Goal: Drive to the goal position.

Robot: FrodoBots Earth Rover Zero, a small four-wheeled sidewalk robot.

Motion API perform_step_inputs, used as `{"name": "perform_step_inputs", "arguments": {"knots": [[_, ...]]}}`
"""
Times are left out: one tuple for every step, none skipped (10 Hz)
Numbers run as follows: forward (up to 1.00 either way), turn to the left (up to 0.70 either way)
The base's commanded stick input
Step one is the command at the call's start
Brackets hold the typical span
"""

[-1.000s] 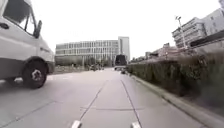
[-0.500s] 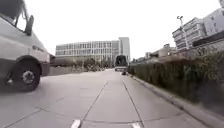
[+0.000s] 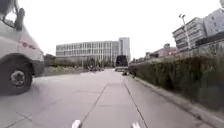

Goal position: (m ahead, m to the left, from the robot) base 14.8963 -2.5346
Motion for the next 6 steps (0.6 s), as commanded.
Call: {"name": "perform_step_inputs", "arguments": {"knots": [[0.70,0.00],[0.70,0.00],[0.70,0.00],[0.70,0.00],[0.70,0.00],[0.70,0.00]]}}
